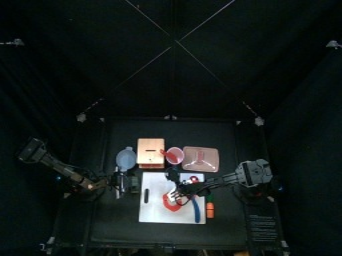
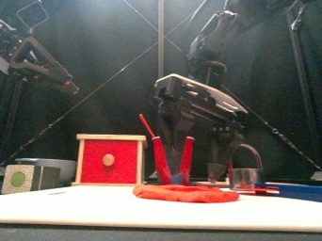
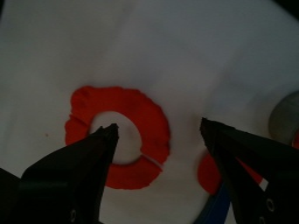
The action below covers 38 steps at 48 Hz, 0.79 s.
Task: Place two cut dough halves onto plate
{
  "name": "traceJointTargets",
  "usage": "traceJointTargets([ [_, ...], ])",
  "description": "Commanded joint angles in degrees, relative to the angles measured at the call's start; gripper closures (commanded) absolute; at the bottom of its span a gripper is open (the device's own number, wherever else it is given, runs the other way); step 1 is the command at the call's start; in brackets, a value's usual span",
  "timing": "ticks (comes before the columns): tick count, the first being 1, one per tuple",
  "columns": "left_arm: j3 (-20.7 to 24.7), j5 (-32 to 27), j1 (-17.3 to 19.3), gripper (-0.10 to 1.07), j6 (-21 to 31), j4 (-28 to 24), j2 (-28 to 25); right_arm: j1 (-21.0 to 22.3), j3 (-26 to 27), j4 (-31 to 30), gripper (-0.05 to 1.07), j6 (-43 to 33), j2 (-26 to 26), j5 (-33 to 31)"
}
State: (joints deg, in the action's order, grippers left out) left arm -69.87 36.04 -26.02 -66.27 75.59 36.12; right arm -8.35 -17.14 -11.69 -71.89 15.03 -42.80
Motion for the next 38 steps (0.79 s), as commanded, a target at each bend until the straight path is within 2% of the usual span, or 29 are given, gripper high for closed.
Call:
traceJointTargets([
  [1, 0.62, 0.18, 0.09, 0.1, 0.0, -0.26, 0.0, -0.62, 2.02, -3.08, 0.0, 0.09, -1.14, -0.26],
  [14, 0.53, 0.18, 0.18, 0.1, 0.0, -0.26, 0.0, -1.76, 0.97, -6.77, 0.0, 1.93, -1.41, 0.0],
  [18, 0.53, 0.26, 0.35, 0.1, 0.0, -0.18, 0.0, -1.85, 0.7, -5.71, 0.0, 5.19, -1.41, 0.18],
  [27, 0.44, 0.18, 0.53, 0.1, 0.0, -0.26, 0.0, -1.49, 2.02, 0.7, 0.0, 13.89, -0.7, 0.09],
  [38, 0.26, 0.18, 0.62, 0.1, -0.09, -0.35, 0.0, -0.44, 3.6, 0.18, 0.0, 18.72, -0.44, -1.49],
])
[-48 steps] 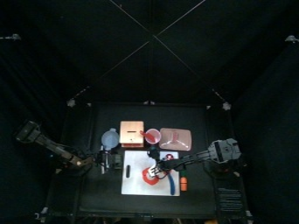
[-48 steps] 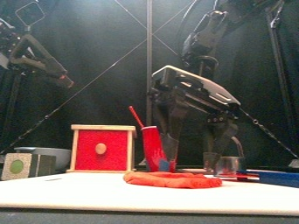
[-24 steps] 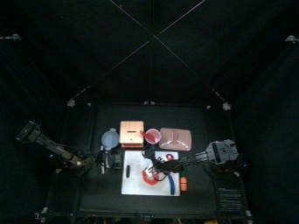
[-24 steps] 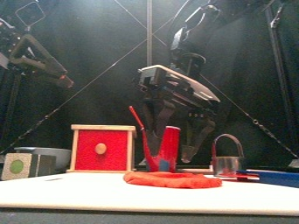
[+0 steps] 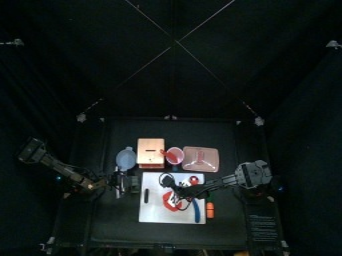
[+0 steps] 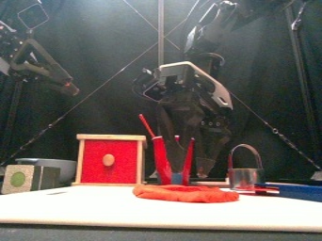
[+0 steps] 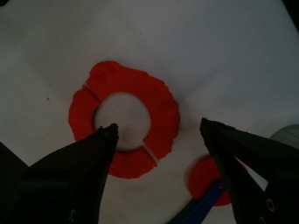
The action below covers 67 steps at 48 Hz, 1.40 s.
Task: Place two cut dough halves onto plate
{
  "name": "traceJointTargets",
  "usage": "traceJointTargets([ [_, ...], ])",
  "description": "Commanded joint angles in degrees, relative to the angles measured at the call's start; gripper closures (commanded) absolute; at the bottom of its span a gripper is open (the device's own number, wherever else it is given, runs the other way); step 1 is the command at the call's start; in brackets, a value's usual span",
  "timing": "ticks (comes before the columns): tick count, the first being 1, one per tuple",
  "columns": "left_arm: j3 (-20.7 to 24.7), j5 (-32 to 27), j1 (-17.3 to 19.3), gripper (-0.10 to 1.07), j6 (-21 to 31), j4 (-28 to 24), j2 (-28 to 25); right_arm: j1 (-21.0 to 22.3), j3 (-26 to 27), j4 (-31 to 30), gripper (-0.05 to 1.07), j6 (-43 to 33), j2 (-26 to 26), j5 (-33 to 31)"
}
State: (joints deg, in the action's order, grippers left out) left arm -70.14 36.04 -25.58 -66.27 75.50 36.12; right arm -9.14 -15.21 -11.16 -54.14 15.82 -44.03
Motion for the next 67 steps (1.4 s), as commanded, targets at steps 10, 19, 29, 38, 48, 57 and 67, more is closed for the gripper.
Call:
traceJointTargets([
  [10, 0.44, 0.26, 0.53, 0.1, 0.0, -0.09, 0.0, 1.67, 3.08, -0.35, 0.0, 3.69, -0.35, -0.35],
  [19, 0.44, 0.26, 0.62, 0.1, 0.0, -0.09, -0.09, 2.29, 3.34, 0.18, 0.0, 5.62, 0.97, -0.44],
  [29, 0.35, 0.26, 0.62, 0.1, 0.0, -0.09, -0.09, 2.37, 2.72, 0.26, 0.0, 6.06, 1.67, -0.62],
  [38, 0.35, 0.18, 0.62, 0.1, 0.0, -0.09, 0.0, 2.55, 2.64, 0.18, 0.02, 6.06, 1.93, -0.44],
  [48, 0.26, 0.18, 0.62, 0.1, 0.0, -0.09, 0.0, 2.46, 2.55, 0.79, 0.14, 6.15, 2.9, -0.35],
  [57, 0.26, 0.18, 0.62, 0.1, 0.0, -0.09, 0.0, 2.11, 2.72, 1.49, 0.26, 6.06, 3.43, -0.09],
  [67, 0.26, 0.18, 0.62, 0.1, 0.0, 0.0, 0.0, 2.02, 2.99, 1.49, 0.38, 5.45, 3.08, -0.35],
])
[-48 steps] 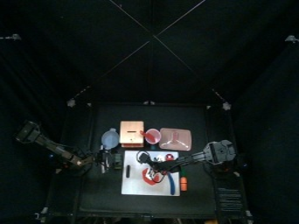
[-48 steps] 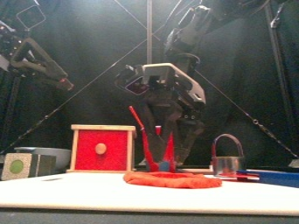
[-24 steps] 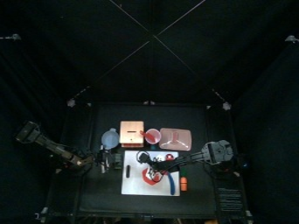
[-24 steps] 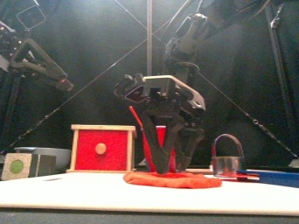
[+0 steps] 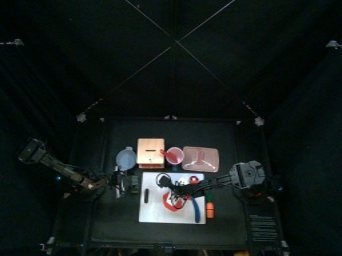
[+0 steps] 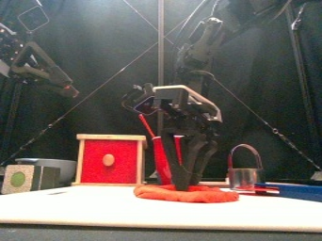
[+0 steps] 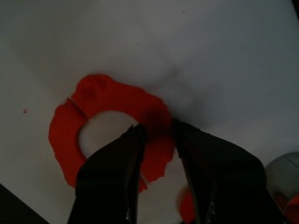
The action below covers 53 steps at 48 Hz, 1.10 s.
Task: Place two cut dough halves onto plate
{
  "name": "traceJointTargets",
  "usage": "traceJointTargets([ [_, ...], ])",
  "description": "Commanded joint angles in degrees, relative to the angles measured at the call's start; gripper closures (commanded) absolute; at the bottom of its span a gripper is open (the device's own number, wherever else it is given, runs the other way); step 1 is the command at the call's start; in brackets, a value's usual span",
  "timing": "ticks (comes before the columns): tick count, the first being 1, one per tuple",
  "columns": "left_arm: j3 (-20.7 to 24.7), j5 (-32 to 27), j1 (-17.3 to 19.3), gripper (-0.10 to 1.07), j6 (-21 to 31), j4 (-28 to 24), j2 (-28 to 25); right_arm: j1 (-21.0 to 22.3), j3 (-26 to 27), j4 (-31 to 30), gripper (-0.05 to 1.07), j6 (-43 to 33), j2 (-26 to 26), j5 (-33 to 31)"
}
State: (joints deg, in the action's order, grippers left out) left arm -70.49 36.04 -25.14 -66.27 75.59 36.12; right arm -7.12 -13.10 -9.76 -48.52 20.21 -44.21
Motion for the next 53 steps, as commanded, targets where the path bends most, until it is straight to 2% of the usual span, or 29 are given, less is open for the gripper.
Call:
traceJointTargets([
  [1, 0.62, 0.26, 0.09, 0.1, 0.0, -0.09, 0.0, -0.18, 0.88, 0.09, 0.39, -0.26, -1.41, -0.26],
  [12, 0.62, 0.18, 0.18, 0.1, 0.0, -0.09, 0.0, -1.14, 2.46, -0.44, 0.41, -0.62, -2.99, -2.46],
  [26, 0.44, 0.26, 0.18, 0.1, 0.0, -0.09, 0.0, -1.32, 5.54, -4.57, 0.41, -0.79, -8.09, -10.9],
  [38, 0.35, 0.26, 0.18, 0.1, 0.0, -0.09, 0.0, -0.88, 5.63, -8.79, 0.42, -0.79, -12.74, -19.51],
  [46, 0.26, 0.18, 0.35, 0.1, 0.0, -0.09, 0.0, 1.58, 4.75, -10.72, 0.42, 0.26, -15.73, -23.47],
  [53, 0.26, 0.18, 0.35, 0.1, 0.0, -0.09, 0.0, 5.19, 1.76, -12.83, 0.42, 0.88, -19.07, -24.96],
])
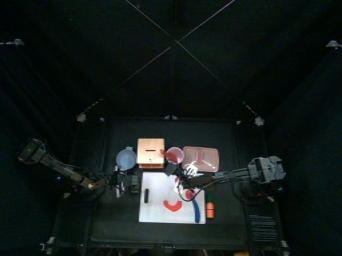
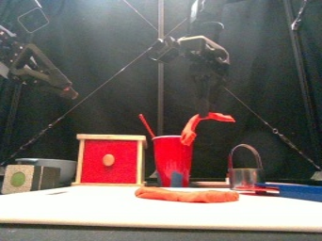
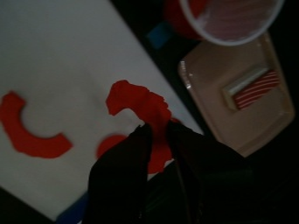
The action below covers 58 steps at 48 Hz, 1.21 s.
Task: Place two cut dough halves onto plate
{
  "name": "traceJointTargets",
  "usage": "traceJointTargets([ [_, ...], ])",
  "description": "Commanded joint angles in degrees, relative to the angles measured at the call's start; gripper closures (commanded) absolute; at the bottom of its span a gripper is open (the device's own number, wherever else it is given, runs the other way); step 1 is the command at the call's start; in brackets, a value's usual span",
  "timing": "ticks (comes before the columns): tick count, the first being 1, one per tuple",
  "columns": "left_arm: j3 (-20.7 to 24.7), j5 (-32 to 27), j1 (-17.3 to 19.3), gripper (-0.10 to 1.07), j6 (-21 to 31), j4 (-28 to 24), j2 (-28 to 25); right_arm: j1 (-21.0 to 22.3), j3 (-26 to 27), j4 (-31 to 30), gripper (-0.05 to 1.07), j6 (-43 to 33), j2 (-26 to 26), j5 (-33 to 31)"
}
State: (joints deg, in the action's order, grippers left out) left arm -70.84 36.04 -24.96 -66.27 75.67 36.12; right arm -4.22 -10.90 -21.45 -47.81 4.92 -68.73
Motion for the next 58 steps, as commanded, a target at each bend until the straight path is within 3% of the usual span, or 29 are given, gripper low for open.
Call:
traceJointTargets([
  [1, 0.62, 0.26, 0.18, 0.1, 0.0, -0.18, 0.0, 2.9, -1.05, -1.41, 0.42, 0.35, -4.31, -0.62],
  [13, 0.09, 0.18, 0.62, 0.1, 0.0, -0.09, 0.0, 12.22, -9.4, -3.6, 0.42, 2.72, -8.35, 0.97],
  [29, -0.44, 0.18, 1.49, 0.1, 0.0, -0.09, 0.0, 22.76, -16.96, -4.66, 0.42, 5.1, -8.61, 16.17],
  [39, -0.53, 0.18, 1.58, 0.1, 0.0, -0.09, 0.0, 25.31, -20.57, -5.01, 0.42, 5.1, -9.05, 20.3],
  [58, -0.53, 0.18, 1.85, 0.1, 0.09, -0.09, 0.0, 25.93, -23.29, -7.12, 0.41, 5.19, -8.61, 20.74],
])
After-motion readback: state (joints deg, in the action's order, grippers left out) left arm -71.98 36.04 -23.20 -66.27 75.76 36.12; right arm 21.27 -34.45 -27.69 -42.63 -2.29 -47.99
